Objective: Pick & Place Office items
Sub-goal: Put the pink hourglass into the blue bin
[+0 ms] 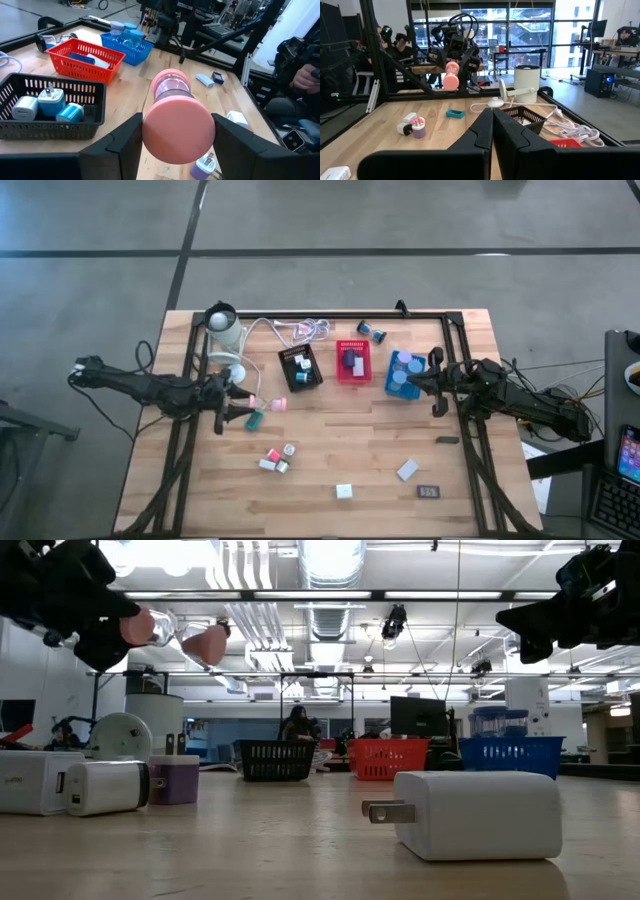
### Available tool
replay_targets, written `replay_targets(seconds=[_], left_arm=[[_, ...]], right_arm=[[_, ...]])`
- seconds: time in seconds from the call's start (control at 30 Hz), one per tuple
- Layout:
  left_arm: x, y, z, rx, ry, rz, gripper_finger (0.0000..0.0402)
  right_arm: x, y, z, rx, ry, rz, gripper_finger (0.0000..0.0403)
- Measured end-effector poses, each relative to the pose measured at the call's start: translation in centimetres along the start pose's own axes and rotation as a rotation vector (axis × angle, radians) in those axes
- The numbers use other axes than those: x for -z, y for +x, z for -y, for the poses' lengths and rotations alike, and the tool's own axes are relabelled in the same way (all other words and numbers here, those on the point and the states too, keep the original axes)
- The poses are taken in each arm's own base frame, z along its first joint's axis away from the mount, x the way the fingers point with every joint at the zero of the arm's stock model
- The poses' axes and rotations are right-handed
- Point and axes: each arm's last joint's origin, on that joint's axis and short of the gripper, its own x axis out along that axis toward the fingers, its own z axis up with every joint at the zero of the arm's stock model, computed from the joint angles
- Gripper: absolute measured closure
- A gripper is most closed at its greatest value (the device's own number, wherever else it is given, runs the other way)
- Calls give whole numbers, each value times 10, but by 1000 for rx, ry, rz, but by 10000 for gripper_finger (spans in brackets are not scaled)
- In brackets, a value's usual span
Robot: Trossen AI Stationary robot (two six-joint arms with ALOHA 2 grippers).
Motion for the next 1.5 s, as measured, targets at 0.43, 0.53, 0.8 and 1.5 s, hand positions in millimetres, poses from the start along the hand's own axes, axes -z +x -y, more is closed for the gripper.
replay_targets(seconds=[0.43,0.53,0.8,1.5], left_arm=[[0,0,0,10,-10,-23,197],[-1,1,1,2,-25,-43,197],[-47,7,21,2,47,-43,197],[-162,66,56,-18,353,-118,197]], right_arm=[[0,0,0,0,3,0,394],[-1,0,0,1,-2,8,394],[-9,-1,4,144,-11,64,394],[-6,-1,4,154,-39,39,394]])
